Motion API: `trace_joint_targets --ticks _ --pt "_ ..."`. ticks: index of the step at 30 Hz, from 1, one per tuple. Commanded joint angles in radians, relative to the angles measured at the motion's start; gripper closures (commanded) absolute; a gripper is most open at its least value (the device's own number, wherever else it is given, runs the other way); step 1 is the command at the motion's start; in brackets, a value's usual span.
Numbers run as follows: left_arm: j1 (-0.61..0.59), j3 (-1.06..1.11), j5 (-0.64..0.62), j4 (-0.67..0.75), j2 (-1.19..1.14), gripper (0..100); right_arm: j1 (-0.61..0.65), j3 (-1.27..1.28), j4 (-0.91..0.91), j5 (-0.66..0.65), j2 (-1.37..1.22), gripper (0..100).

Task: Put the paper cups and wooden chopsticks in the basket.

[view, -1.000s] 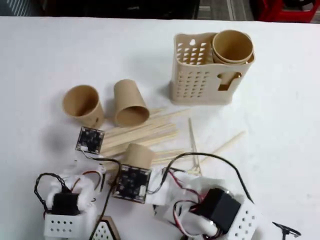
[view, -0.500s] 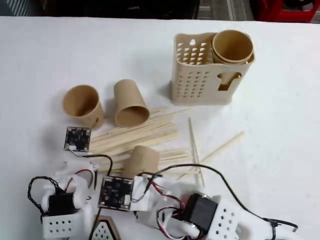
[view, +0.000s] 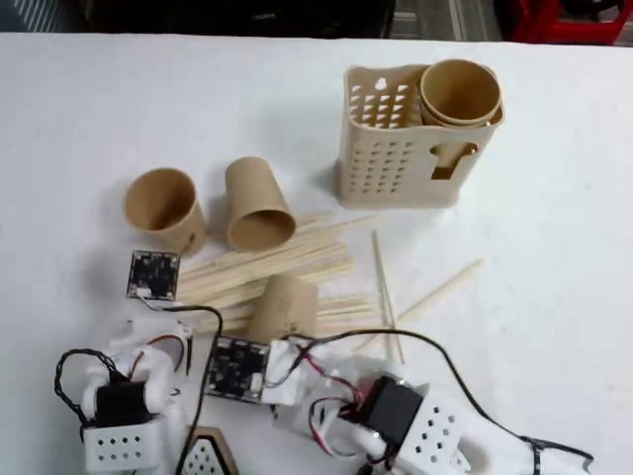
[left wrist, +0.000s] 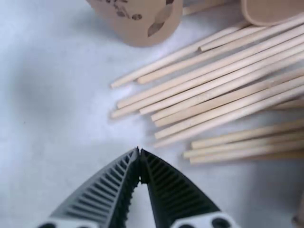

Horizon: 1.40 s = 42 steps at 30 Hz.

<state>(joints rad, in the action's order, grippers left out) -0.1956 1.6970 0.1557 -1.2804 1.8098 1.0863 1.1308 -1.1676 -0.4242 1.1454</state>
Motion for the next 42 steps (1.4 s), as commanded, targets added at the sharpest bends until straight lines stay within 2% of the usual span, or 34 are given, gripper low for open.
trace_joint_targets --ticks 1,7,10,22,28,30,34,39,42 --pt "-0.005 -0.015 -0.003 0.000 0.012 97 -0.124 -0.003 0.018 -0.094 0.005 83.6" --pt "-0.005 -0.015 -0.003 0.000 0.012 97 -0.318 -0.002 0.133 -0.180 0.008 83.7" --pt "-0.005 -0.015 -0.003 0.000 0.012 97 -0.369 -0.002 0.191 -0.183 0.012 83.8" --pt "-0.005 -0.015 -0.003 0.000 0.012 97 -0.377 0.060 0.170 -0.184 0.013 83.4" --pt "-0.005 -0.015 -0.003 0.000 0.012 97 -0.381 -0.018 0.045 -0.183 0.015 69.8" --pt "-0.005 -0.015 -0.003 0.000 0.012 97 -0.378 -0.015 0.056 -0.181 0.012 69.0" --pt "-0.005 -0.015 -0.003 0.000 0.012 97 -0.403 0.046 0.170 -0.183 0.007 71.7" --pt "-0.005 -0.015 -0.003 0.000 0.012 97 -0.489 0.167 0.427 -0.186 0.007 77.0" --pt "-0.005 -0.015 -0.003 0.000 0.012 97 -0.530 0.209 0.516 -0.269 0.007 81.7"
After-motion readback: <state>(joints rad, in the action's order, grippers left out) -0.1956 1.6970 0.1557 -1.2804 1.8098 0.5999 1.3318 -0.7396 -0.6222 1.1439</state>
